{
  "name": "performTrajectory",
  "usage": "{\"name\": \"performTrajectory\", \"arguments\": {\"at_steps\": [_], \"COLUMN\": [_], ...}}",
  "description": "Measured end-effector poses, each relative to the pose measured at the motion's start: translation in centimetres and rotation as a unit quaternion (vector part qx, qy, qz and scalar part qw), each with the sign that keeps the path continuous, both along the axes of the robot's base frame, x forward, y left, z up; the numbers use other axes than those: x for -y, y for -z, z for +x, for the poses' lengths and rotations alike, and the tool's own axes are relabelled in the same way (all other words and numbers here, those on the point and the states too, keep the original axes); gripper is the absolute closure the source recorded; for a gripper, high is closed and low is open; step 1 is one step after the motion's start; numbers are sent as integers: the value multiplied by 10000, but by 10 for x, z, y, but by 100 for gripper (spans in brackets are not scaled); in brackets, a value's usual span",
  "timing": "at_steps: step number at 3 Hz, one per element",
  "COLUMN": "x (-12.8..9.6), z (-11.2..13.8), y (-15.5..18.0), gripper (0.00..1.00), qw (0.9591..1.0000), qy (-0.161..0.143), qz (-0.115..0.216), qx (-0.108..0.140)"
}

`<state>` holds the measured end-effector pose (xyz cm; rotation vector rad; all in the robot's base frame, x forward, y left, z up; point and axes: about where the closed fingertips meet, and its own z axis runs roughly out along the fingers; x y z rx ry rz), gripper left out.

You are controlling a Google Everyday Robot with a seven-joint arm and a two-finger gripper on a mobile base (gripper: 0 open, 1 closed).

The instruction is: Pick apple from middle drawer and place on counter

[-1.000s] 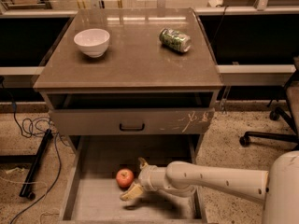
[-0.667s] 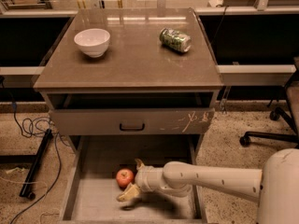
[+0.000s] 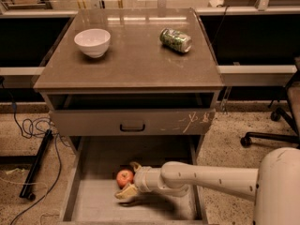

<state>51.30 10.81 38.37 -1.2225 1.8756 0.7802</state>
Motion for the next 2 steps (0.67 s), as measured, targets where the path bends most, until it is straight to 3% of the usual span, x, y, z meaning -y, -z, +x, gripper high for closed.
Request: {"name": "performTrajectory", "arguments": {"at_steps": [2], "x": [0], "z": [0], "y": [0], "gripper": [64], "qw": [10000], "qy": [0], "qz": [0], "qx": [0]}}
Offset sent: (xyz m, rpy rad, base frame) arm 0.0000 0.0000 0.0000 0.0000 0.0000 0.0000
